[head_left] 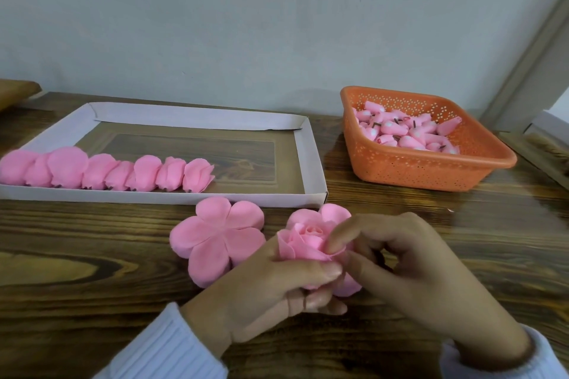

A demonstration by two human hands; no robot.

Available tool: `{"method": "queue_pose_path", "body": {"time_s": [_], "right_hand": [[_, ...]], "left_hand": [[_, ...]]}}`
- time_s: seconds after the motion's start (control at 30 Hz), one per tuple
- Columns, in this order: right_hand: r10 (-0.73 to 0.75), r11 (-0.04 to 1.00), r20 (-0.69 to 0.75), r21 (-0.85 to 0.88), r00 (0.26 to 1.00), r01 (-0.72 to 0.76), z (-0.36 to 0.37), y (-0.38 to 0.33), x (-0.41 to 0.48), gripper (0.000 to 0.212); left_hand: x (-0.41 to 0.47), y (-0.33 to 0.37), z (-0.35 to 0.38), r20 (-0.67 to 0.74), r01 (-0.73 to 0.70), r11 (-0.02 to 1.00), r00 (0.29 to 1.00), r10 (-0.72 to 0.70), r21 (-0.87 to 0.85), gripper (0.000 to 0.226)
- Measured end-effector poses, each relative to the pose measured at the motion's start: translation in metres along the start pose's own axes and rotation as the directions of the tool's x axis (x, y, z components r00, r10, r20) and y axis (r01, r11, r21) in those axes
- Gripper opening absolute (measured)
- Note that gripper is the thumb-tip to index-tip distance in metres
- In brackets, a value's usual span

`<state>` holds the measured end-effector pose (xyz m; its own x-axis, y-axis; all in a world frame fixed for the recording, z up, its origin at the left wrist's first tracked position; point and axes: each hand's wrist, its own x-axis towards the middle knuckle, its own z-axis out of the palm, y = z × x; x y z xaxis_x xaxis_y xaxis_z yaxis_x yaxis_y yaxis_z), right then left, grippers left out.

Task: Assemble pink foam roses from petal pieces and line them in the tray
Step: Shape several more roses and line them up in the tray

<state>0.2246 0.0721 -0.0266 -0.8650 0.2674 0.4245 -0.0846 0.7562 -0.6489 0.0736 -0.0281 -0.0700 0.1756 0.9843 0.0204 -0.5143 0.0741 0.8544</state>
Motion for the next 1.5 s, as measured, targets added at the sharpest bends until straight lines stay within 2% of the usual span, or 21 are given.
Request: {"method": "queue_pose_path", "body": {"time_s": [0.07, 0.13, 0.3, 0.37, 0.47, 0.53, 0.6, 0.63, 0.73, 0.77, 0.9, 1.0, 1.07, 1.17, 1.23, 1.3, 1.37, 1.5], "right_hand": [[0.029, 0.998, 0.006, 0.059, 1.0, -0.029, 0.0, -0.001, 0.0, 0.025], [0.056, 0.991, 0.018, 0.124, 0.998, -0.058, -0.001, -0.002, 0.0, 0.026], [0.07, 0.973, 0.051, 0.218, 0.996, -0.08, -0.004, -0.005, -0.001, 0.029], [0.065, 0.976, 0.063, 0.202, 0.996, -0.076, -0.004, -0.005, -0.001, 0.02], [0.075, 0.994, 0.063, 0.072, 0.995, -0.079, -0.003, -0.003, -0.001, 0.01], [0.073, 0.997, 0.079, 0.028, 0.994, -0.075, -0.003, -0.002, -0.002, 0.011], [0.055, 0.997, 0.079, 0.048, 0.995, -0.059, -0.002, -0.001, -0.002, 0.014], [0.046, 0.997, 0.069, 0.062, 0.997, -0.05, -0.002, -0.001, -0.002, 0.014], [0.02, 0.994, 0.07, 0.103, 0.997, -0.027, -0.002, -0.002, -0.002, 0.016], [0.013, 0.993, 0.078, 0.119, 0.997, -0.022, -0.002, -0.002, -0.001, 0.017], [0.003, 0.996, 0.024, 0.084, 1.0, -0.005, 0.0, -0.002, 0.001, 0.017], [0.025, 0.999, -0.047, 0.026, 0.999, -0.023, 0.002, -0.001, 0.002, 0.014], [0.034, 0.999, -0.09, 0.009, 0.995, -0.033, 0.003, -0.002, 0.002, 0.019], [0.025, 0.999, -0.155, 0.04, 0.988, -0.019, 0.001, -0.003, 0.002, 0.027], [-0.02, 0.999, -0.135, 0.047, 0.991, 0.026, 0.001, -0.004, 0.001, 0.018], [-0.049, 0.999, -0.073, 0.003, 0.996, 0.049, 0.003, -0.005, 0.001, 0.01], [-0.043, 0.996, -0.019, -0.075, 0.999, 0.042, 0.006, -0.004, 0.001, 0.012], [-0.03, 0.985, -0.015, -0.172, 0.999, 0.027, 0.012, -0.002, 0.001, 0.02]], "left_hand": [[0.0, -0.001, -0.002, 0.041, -0.015, 1.0, 0.999, 0.016, -0.024, 0.014], [0.0, -0.002, -0.003, 0.084, -0.033, 0.998, 0.996, 0.037, -0.053, 0.022], [0.001, -0.004, -0.006, 0.085, -0.021, 0.998, 0.996, 0.026, -0.059, 0.038], [0.001, -0.003, -0.005, 0.085, -0.03, 0.998, 0.996, 0.035, -0.062, 0.038], [0.001, -0.003, -0.004, 0.035, -0.033, 0.996, 0.999, 0.036, -0.082, 0.039], [0.002, -0.004, -0.004, 0.021, -0.05, 0.996, 0.998, 0.051, -0.067, 0.049], [0.003, -0.003, -0.004, 0.002, -0.061, 0.995, 0.998, 0.062, -0.078, 0.068], [0.003, -0.003, -0.004, 0.0, -0.064, 0.994, 0.998, 0.064, -0.09, 0.07], [0.002, -0.003, -0.004, 0.027, -0.093, 0.993, 0.995, 0.095, -0.072, 0.043], [0.001, -0.002, -0.003, 0.022, -0.092, 0.994, 0.995, 0.094, -0.062, 0.041], [0.002, -0.002, -0.003, -0.043, -0.066, 0.996, 0.997, 0.064, -0.052, 0.059], [0.001, -0.001, -0.002, 0.006, -0.071, 0.997, 0.997, 0.071, -0.019, 0.047], [0.001, -0.001, -0.001, 0.052, -0.102, 0.995, 0.993, 0.102, -0.004, 0.028], [0.002, -0.006, -0.004, -0.09, -0.102, 0.984, 0.989, 0.116, 0.147, 0.039], [0.003, -0.008, -0.006, -0.176, -0.106, 0.969, 0.973, 0.147, 0.221, 0.041], [0.005, -0.007, -0.003, -0.166, -0.137, 0.945, 0.967, 0.192, 0.297, 0.037], [0.006, -0.005, 0.0, -0.148, -0.164, 0.916, 0.962, 0.231, 0.365, 0.035], [0.009, -0.009, 0.0, -0.261, -0.126, 0.846, 0.919, 0.297, 0.519, 0.032]]}}
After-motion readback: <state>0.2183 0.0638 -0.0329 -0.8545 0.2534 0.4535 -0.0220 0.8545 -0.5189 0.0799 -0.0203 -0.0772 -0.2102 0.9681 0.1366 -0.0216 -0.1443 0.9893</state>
